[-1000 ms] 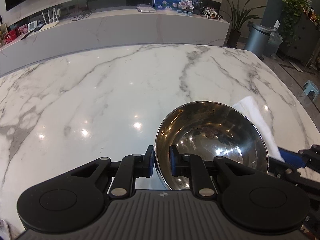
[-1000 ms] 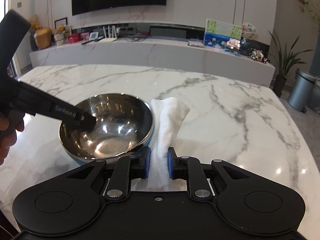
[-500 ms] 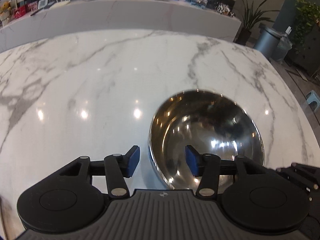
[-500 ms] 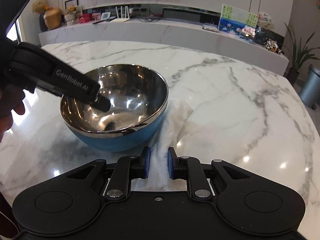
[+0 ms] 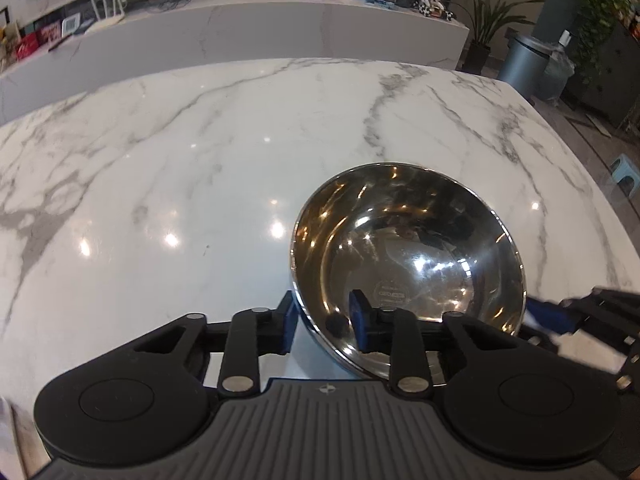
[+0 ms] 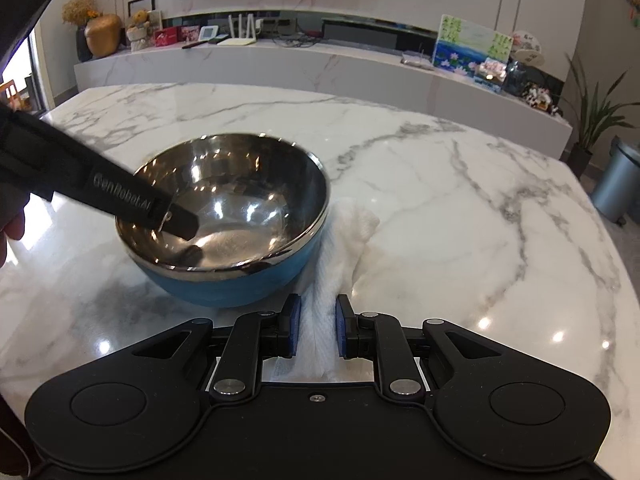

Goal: Clean bowl

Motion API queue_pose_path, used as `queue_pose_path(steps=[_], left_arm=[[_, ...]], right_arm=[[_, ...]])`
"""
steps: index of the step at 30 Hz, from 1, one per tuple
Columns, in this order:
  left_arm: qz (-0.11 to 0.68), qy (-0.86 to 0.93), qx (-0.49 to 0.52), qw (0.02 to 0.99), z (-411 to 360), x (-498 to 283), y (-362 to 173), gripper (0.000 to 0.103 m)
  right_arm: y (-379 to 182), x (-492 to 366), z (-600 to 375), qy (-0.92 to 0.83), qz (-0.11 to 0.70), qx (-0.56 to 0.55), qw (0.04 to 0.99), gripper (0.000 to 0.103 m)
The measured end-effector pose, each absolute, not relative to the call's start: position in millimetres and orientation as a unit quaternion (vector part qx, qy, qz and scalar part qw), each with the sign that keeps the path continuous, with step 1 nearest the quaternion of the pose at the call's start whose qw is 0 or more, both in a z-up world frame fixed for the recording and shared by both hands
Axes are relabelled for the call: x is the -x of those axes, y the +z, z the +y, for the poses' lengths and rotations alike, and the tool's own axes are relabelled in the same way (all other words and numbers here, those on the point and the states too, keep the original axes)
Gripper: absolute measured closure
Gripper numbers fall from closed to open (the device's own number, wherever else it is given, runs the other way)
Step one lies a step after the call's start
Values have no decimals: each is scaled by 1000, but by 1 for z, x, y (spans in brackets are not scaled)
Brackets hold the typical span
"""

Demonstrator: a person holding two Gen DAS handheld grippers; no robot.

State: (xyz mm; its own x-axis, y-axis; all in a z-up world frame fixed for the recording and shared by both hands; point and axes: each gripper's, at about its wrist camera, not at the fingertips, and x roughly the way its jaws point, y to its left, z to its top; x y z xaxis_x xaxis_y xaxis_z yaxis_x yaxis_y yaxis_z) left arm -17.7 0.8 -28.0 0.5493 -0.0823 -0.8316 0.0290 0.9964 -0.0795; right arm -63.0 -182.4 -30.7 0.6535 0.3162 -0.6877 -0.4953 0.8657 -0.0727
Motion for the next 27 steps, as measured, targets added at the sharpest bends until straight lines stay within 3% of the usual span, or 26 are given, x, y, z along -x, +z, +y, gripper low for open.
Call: queue_pose_path(steps=[6,16,19,21,27], left_arm=[[464,-32,15,885,1,13,-28,89],[454,-19,19,890,2,7,-27,89],[464,-14,31,885,6,7,-28,79],[473,-11,43,880,10,9,-28,66],[491,-11,43,870,12,15,-27,63]], right_arm=[[-16,63,-196,207,314,111,920,87],[-15,65,-190,230,311,119,914,87],[-20,64,-186,235,321,126,909,87],[-23,64,-183,239,328,130,905,87],[-31,63,-177,246,346,141,894,87]])
